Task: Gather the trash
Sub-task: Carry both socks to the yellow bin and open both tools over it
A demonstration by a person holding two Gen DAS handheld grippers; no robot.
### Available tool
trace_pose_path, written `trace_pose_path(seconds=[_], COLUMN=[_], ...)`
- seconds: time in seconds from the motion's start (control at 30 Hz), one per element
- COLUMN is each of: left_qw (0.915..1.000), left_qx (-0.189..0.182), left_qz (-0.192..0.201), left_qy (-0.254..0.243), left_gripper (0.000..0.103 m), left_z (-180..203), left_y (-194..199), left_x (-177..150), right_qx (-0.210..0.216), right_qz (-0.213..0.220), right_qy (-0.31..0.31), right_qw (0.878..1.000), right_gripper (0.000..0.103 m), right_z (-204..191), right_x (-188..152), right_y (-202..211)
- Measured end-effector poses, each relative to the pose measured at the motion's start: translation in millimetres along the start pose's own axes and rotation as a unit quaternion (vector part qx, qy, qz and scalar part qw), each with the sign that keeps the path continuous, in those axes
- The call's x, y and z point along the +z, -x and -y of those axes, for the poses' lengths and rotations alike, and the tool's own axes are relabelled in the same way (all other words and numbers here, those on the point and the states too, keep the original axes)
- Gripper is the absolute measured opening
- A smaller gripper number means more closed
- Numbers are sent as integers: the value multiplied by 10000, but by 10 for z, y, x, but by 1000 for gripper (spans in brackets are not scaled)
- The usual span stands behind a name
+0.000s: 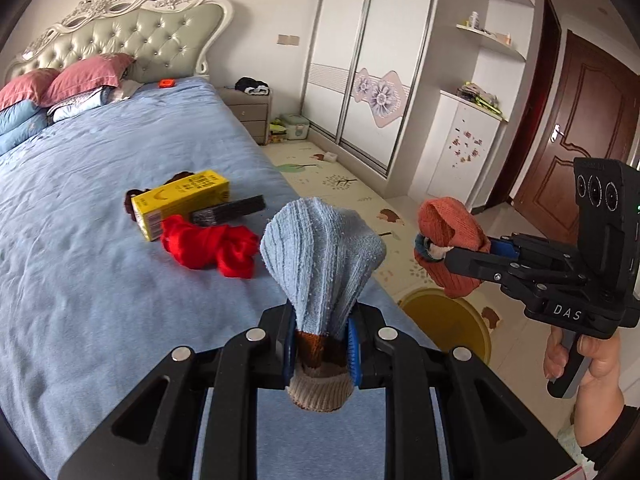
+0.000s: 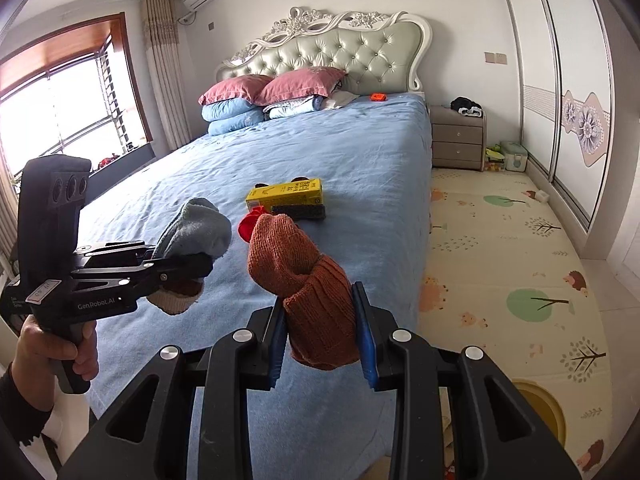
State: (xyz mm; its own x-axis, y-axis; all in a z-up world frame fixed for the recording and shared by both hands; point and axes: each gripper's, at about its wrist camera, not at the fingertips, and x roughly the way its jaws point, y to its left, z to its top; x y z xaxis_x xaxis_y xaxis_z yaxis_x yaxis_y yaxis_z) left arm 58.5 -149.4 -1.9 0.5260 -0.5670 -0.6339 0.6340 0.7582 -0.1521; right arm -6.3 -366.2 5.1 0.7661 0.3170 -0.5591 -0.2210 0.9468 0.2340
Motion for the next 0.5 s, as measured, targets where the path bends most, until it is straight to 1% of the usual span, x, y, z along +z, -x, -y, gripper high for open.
trace_pose_path(seconds=[0.27, 0.5], left_qw=[9970, 9882], left_qx=[-308, -769], left_qz=[-350, -742], left_qy=[-625, -1093], left_gripper=[21, 21], left_z=[774, 1413], left_y=[-486, -968], left_x=[67, 133], right_qx=[-564, -1084], right_qz=[-20, -103], right_qy=[-349, -778], right_qw=[9978, 9910], right_gripper=[30, 30], right_z=[560, 1096], right_x=[-282, -606], right_y=[396, 705])
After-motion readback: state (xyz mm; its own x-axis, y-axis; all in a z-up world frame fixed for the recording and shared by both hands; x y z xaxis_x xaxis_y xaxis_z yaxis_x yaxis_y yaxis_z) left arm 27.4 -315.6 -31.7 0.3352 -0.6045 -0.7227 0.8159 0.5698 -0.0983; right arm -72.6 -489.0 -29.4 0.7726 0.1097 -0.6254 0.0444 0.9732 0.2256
